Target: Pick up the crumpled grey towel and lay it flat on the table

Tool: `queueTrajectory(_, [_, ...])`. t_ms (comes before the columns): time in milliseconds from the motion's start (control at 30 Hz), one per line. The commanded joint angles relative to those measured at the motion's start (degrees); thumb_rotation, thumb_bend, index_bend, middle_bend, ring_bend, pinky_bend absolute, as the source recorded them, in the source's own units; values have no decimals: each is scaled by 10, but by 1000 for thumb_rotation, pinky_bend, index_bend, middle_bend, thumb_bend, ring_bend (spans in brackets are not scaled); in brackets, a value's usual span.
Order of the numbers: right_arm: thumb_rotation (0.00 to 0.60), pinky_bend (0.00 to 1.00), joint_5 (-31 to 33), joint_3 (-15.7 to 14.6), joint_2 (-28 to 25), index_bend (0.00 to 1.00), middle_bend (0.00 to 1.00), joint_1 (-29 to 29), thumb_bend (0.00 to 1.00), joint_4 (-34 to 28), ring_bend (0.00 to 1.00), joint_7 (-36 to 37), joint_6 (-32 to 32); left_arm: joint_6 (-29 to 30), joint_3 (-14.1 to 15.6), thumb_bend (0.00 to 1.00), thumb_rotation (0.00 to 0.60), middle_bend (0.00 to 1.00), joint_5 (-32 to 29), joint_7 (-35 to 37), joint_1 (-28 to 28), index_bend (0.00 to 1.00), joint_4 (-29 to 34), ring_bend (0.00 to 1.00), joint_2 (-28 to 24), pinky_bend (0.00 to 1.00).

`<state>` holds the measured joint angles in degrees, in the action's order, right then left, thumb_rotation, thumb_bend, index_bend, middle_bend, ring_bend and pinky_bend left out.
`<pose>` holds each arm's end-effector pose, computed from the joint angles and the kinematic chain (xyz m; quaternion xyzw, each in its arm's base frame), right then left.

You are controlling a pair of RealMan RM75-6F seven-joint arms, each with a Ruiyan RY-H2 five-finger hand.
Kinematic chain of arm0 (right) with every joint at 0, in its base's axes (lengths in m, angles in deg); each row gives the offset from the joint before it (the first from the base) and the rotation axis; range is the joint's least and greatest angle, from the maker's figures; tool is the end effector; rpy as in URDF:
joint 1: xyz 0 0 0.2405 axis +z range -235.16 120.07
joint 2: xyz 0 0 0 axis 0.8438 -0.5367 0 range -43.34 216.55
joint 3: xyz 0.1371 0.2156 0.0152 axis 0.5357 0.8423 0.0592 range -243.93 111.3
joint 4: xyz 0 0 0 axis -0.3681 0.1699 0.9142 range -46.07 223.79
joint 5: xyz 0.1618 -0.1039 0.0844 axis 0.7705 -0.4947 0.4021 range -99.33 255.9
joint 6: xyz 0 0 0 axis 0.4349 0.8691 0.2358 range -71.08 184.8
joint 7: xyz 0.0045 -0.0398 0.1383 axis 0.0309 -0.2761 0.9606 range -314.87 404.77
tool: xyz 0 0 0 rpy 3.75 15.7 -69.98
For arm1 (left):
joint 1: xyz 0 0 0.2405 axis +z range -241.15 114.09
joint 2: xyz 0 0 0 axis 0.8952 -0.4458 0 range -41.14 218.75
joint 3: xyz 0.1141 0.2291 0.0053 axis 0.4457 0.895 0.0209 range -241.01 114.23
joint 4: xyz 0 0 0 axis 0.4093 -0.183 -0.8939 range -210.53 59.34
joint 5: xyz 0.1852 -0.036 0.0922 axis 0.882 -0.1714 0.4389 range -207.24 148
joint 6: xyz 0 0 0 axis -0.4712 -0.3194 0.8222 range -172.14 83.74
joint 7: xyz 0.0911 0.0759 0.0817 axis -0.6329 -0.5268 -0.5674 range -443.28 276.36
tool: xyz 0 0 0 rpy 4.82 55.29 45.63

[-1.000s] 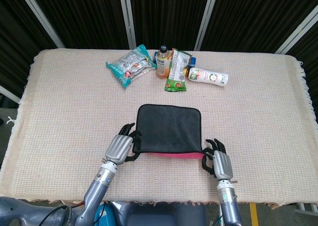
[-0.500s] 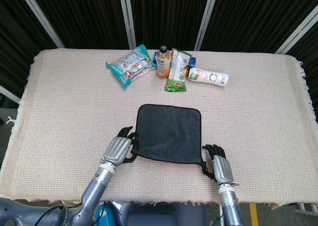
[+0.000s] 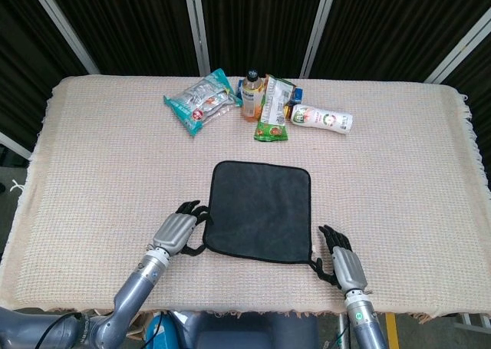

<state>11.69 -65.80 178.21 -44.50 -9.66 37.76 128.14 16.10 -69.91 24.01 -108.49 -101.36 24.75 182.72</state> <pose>-0.2286 -0.1838 -0.0273 0.5339 -0.6341 0.3824 0.4082 -0.1229 0.2639 -0.0546 -0.7065 -0.5128 -0.3573 0.3321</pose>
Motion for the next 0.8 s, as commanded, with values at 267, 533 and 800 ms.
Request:
queueTrajectory(267, [600,0,-83,-21,-80,0,0,-19,480,-65,0,38,28,-25,-3,23,600,118,40,90,20,230,51,0,-74,10])
queueTrajectory(533, [600,0,-107,-25,-101,0,0,-25,479,-54,0,61,28,26,16,123,600,119,113,147,66,230,87,0,-121,10])
queueTrajectory(800, [600,0,-125,-18,-105,0,0,-29,479,-13,0,46,46,147,67,128,600,110,244,131,135,200,80,0,-167,10])
